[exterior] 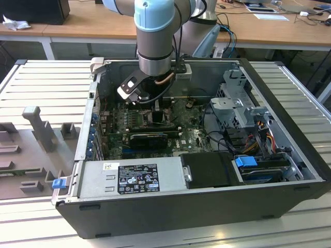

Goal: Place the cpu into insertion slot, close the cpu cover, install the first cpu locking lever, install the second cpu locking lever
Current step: 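Place the cpu into insertion slot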

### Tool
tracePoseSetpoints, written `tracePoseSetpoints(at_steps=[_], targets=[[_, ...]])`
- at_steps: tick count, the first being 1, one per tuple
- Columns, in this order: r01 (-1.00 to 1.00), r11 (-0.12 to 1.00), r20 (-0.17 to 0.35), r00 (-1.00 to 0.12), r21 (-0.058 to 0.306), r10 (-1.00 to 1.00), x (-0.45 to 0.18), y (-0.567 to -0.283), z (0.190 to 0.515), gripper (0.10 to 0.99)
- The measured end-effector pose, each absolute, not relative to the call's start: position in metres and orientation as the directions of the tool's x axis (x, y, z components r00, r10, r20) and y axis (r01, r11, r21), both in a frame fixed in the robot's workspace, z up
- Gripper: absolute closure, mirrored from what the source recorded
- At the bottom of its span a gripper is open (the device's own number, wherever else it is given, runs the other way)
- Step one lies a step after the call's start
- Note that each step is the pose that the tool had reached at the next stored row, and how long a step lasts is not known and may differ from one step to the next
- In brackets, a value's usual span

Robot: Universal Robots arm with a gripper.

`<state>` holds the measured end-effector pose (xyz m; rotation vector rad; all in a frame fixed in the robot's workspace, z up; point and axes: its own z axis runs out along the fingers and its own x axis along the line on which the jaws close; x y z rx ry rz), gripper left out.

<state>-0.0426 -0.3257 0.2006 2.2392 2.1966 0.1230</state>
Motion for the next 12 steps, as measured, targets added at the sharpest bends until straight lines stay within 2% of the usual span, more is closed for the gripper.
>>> tracePoseSetpoints(at_steps=[10, 12], targets=[[0.998, -0.014, 0.053, 0.011, 0.055, 0.999, -0.040, -0.324, 0.211, 0.498], [0.998, -0.014, 0.052, 0.011, 0.054, 0.999, -0.040, -0.325, 0.211, 0.627]])
